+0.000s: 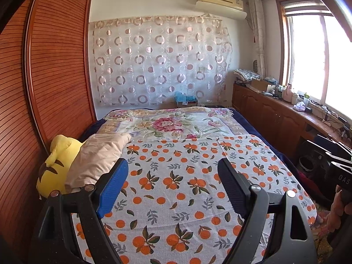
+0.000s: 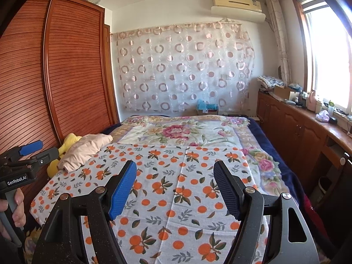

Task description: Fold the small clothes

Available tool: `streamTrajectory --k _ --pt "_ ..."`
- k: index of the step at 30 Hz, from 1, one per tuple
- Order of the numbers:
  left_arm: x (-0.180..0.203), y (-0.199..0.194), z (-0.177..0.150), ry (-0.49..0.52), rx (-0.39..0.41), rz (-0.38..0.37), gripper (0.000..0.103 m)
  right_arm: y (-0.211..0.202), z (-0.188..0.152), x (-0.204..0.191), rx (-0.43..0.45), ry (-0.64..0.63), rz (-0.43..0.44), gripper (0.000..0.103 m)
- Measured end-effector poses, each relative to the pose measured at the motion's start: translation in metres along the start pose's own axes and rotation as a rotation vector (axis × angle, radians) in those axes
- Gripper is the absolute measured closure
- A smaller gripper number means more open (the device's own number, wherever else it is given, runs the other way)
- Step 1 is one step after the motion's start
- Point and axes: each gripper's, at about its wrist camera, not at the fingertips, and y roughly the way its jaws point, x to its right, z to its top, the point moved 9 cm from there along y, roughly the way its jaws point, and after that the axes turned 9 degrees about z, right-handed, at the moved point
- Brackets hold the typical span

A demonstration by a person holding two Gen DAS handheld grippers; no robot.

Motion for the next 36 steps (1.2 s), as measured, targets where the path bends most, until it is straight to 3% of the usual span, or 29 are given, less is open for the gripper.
streamTrajectory --k 36 --pt "-0.005 0.0 -0.003 -0.003 0.005 0.003 0.019 -0.005 0.002 0.022 0.009 -0.012 0.007 0.029"
